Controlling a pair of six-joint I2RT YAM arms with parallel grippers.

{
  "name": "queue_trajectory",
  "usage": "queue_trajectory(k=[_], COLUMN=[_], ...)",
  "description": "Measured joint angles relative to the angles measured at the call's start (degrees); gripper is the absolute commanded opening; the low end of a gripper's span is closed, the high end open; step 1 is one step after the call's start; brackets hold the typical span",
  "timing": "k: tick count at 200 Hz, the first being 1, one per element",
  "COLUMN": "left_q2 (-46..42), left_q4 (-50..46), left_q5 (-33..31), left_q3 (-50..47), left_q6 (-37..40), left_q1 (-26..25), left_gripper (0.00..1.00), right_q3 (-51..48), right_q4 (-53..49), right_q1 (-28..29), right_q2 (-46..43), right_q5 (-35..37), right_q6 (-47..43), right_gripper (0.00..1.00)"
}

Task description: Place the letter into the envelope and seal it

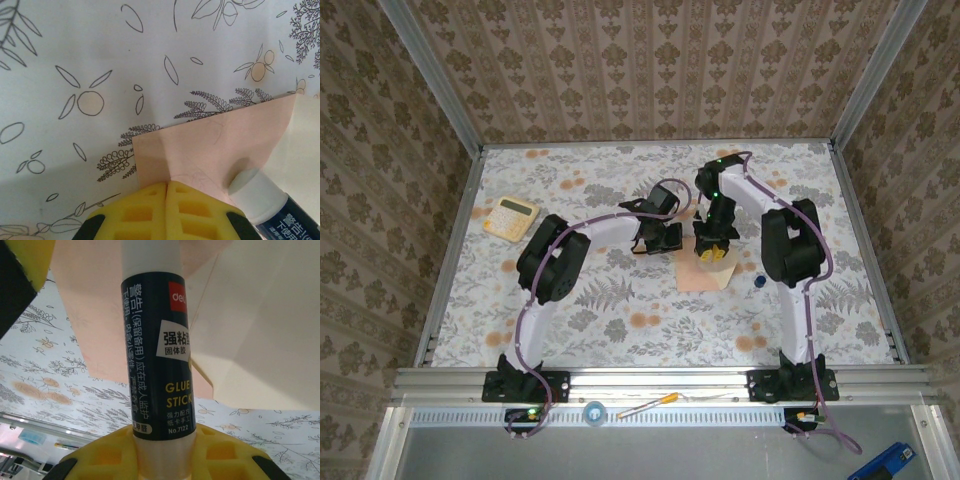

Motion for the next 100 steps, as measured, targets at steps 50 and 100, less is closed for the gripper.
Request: queue_trajectory(k=[50, 100], left_q2=[0.0, 0.0], left_q4=[0.0, 0.0], left_q5=[0.0, 0.0], left_q3=[0.0, 0.0], left_q6=[0.2, 0.2], left_q1=[0.0, 0.0], left_gripper=[0.00, 0.00], right_q3=[-1.9, -4.5], right_q4=[0.5, -1.5], right_q1=[0.2, 0.9], right_q2=[-2.0, -9.8], right_q5=[0.0, 0.5], right_q6=[0.0, 0.0], right_gripper=[0.00, 0.00])
